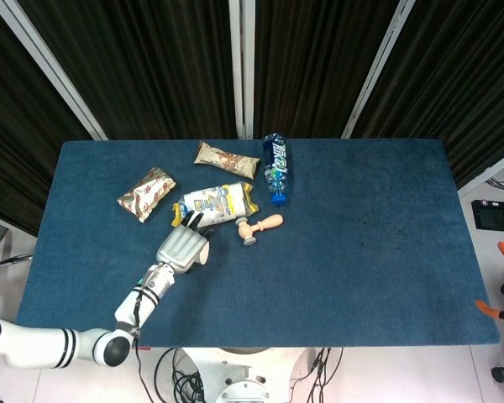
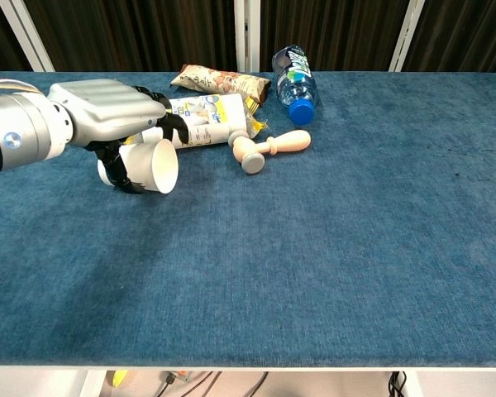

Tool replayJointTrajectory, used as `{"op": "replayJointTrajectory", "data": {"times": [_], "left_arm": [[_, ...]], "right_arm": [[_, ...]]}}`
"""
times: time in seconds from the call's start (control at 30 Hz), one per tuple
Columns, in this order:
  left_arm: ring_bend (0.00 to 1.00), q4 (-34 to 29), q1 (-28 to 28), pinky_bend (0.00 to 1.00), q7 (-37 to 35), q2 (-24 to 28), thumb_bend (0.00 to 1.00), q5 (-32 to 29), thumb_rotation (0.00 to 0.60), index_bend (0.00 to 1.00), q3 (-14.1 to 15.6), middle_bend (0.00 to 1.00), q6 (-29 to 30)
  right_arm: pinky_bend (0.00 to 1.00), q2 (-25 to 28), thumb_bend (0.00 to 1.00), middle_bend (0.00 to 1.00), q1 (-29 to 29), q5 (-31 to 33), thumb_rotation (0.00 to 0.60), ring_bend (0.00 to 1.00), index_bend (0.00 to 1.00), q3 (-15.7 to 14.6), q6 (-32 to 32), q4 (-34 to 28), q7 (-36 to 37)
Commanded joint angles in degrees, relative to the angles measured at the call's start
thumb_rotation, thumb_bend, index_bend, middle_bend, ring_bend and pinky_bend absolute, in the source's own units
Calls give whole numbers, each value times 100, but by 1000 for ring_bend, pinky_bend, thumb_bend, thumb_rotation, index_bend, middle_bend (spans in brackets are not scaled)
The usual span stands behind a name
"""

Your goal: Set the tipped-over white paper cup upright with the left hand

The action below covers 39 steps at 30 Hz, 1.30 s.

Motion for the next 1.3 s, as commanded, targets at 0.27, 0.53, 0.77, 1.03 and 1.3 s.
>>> {"op": "replayJointTrajectory", "data": {"times": [0.27, 0.53, 0.77, 1.03, 1.3], "left_arm": [[80, -20, 198, 34, -649, 13, 208, 634, 600, 376, -65, 427, 315], [112, 291, 1117, 3, -4363, 75, 208, 2729, 600, 386, -114, 439, 1094], [124, 1765, 1951, 16, -7162, -325, 209, 3469, 600, 395, 90, 444, 2000], [124, 3460, 2558, 15, -9953, -1196, 216, 3635, 600, 398, -41, 451, 2614], [124, 5121, 2832, 16, -10173, -2115, 216, 3753, 600, 396, -95, 451, 3008]], "right_arm": [[0, 35, 40, 0, -14, 20, 600, 0, 0, 11, 10, -18, 23], [0, 42, 40, 0, 1, 43, 600, 0, 0, 16, -45, 2, 49], [0, 62, 40, 0, 4, 22, 600, 0, 0, 7, -35, -72, -15], [0, 48, 40, 0, 68, 36, 600, 0, 0, -20, -177, -158, -141], [0, 73, 40, 0, 80, 105, 600, 0, 0, -29, -257, -190, -199]]}}
